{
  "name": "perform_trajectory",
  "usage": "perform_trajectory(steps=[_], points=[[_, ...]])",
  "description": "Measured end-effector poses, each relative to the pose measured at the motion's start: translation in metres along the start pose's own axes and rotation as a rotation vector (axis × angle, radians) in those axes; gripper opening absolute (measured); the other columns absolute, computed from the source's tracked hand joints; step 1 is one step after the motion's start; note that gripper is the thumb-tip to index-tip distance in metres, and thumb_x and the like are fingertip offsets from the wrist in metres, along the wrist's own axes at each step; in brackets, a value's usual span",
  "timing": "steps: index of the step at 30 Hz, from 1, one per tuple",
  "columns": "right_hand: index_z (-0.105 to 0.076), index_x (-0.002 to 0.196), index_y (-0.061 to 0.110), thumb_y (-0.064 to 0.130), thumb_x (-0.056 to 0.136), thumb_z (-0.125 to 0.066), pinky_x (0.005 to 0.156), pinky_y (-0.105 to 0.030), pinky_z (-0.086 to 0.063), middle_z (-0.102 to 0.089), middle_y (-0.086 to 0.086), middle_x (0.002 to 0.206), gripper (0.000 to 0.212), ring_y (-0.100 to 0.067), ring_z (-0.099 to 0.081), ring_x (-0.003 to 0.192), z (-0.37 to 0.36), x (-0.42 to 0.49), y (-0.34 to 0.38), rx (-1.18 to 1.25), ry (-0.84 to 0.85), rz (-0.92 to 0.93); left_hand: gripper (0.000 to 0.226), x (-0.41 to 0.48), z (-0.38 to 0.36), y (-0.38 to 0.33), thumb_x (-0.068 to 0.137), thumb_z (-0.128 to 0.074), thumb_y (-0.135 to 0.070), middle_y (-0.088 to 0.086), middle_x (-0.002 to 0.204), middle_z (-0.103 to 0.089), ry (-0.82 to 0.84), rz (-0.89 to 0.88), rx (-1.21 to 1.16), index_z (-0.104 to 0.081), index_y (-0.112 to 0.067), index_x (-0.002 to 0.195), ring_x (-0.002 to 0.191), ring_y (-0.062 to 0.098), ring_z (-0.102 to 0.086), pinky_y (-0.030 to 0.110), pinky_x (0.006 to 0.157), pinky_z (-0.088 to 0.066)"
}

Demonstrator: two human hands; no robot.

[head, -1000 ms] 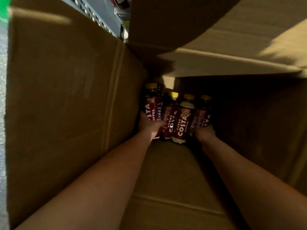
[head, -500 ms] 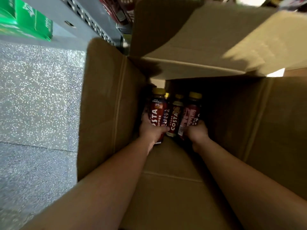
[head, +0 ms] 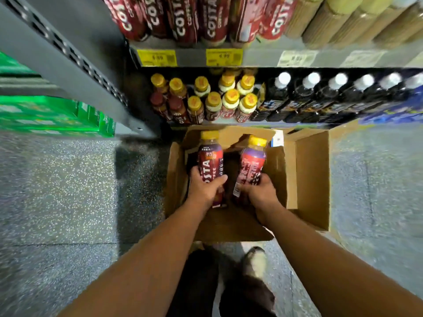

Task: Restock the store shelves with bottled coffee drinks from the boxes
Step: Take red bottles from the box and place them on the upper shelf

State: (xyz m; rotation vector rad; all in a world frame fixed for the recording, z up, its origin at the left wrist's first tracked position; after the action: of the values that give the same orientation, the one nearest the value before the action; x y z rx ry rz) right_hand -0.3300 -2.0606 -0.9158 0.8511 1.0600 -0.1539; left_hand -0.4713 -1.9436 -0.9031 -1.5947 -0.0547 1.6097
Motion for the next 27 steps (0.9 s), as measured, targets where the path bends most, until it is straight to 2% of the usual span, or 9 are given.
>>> perform_trajectory(steps=[3, 6, 9, 14, 16, 18, 20, 23, 27], points=[[-0.052, 0.11, 0.009, -0.005, 0.07, -0.074, 0.084, -0.051, -0.055, -0.065, -0.016, 0.104, 0.048, -0.032, -0.065, 0.097, -0.001, -0.039, 0.034, 0.002, 0.054, 0.074, 0.072, -0.044, 0.006, -0.03, 0.069, -0.076, -0.031, 0.002, 0.115, -0.06, 0.037, -0.056, 0.022, -0.039, -0.025, 0.131, 0.104, 0.025, -0.06, 0.042, 0.095, -0.048], [-0.053, 0.107, 0.008, -0.009, 0.066, -0.075, 0.08, -0.043, -0.055, -0.067, -0.015, 0.105, 0.05, -0.029, -0.066, 0.094, -0.001, -0.08, 0.076, -0.006, 0.129, 0.18, 0.074, -0.085, 0.013, -0.053, 0.054, -0.073, -0.041, -0.001, 0.111, -0.064, 0.028, -0.108, -0.01, -0.044, -0.034, 0.122, 0.098, 0.022, -0.063, 0.046, 0.092, -0.05], [-0.064, 0.101, 0.009, -0.011, 0.064, -0.076, 0.081, -0.04, -0.056, -0.071, -0.012, 0.1, 0.044, -0.025, -0.068, 0.09, 0.013, -0.125, 0.116, -0.054, 0.193, 0.275, 0.056, -0.129, 0.019, -0.079, 0.067, -0.075, -0.023, 0.001, 0.107, -0.064, 0.006, -0.169, -0.09, -0.048, -0.032, 0.115, 0.093, 0.02, -0.064, 0.036, 0.078, -0.052], [-0.069, 0.086, 0.003, -0.021, 0.061, -0.071, 0.064, -0.036, -0.054, -0.07, -0.026, 0.096, 0.034, -0.029, -0.064, 0.077, 0.041, -0.201, 0.17, -0.123, 0.276, 0.41, 0.055, -0.202, 0.026, -0.122, 0.062, -0.075, -0.022, 0.003, 0.103, -0.067, 0.009, -0.263, -0.206, -0.052, -0.037, 0.11, 0.092, 0.025, -0.066, 0.048, 0.087, -0.053], [-0.068, 0.082, 0.013, -0.017, 0.059, -0.075, 0.073, -0.041, -0.056, -0.072, -0.018, 0.092, 0.037, -0.027, -0.065, 0.079, 0.051, -0.238, 0.2, -0.138, 0.265, 0.485, 0.054, -0.236, 0.03, -0.147, 0.065, -0.074, -0.023, 0.003, 0.101, -0.07, 0.024, -0.319, -0.248, -0.055, -0.035, 0.114, 0.091, 0.025, -0.067, 0.046, 0.085, -0.054], [-0.066, 0.091, 0.01, -0.011, 0.058, -0.079, 0.073, -0.037, -0.058, -0.071, -0.012, 0.087, 0.042, -0.025, -0.065, 0.076, 0.06, -0.272, 0.226, -0.133, 0.265, 0.541, 0.036, -0.274, 0.038, -0.177, 0.066, -0.075, -0.027, -0.002, 0.086, -0.072, 0.019, -0.402, -0.256, -0.063, -0.03, 0.1, 0.08, 0.02, -0.068, 0.036, 0.075, -0.055], [-0.06, 0.102, 0.006, -0.011, 0.059, -0.082, 0.075, -0.034, -0.058, -0.071, -0.011, 0.089, 0.051, -0.024, -0.067, 0.078, 0.068, -0.304, 0.249, -0.108, 0.279, 0.588, 0.03, -0.31, 0.046, -0.208, 0.068, -0.077, -0.009, -0.001, 0.074, -0.069, 0.02, -0.513, -0.316, -0.061, -0.021, 0.089, 0.066, 0.014, -0.065, 0.026, 0.062, -0.052], [-0.057, 0.105, 0.01, -0.009, 0.057, -0.085, 0.088, -0.046, -0.054, -0.071, -0.014, 0.101, 0.058, -0.029, -0.068, 0.093, 0.076, -0.351, 0.279, -0.102, 0.293, 0.665, 0.038, -0.354, 0.06, -0.243, 0.075, -0.063, 0.013, 0.007, 0.086, -0.067, -0.012, -0.619, -0.368, -0.054, -0.013, 0.102, 0.069, 0.016, -0.064, 0.023, 0.056, -0.051], [-0.054, 0.115, 0.008, 0.003, 0.054, -0.087, 0.094, -0.049, -0.051, -0.069, -0.014, 0.106, 0.07, -0.03, -0.066, 0.098, 0.074, -0.408, 0.312, -0.059, 0.347, 0.785, 0.038, -0.408, 0.082, -0.269, 0.082, -0.06, 0.008, 0.005, 0.085, -0.063, -0.063, -0.693, -0.432, -0.052, -0.01, 0.114, 0.07, 0.017, -0.06, 0.019, 0.049, -0.048]])
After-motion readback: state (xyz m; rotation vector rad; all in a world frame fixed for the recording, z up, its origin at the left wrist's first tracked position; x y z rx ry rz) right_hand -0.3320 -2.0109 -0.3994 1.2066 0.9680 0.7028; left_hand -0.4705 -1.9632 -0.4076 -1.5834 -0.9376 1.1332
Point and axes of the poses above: each hand's wrist, its own x-axis towards the middle knuckle, its own z-axis out of the back of the hand, y = z × x, the point moved 10 cm from there along x, towards the middle knuckle
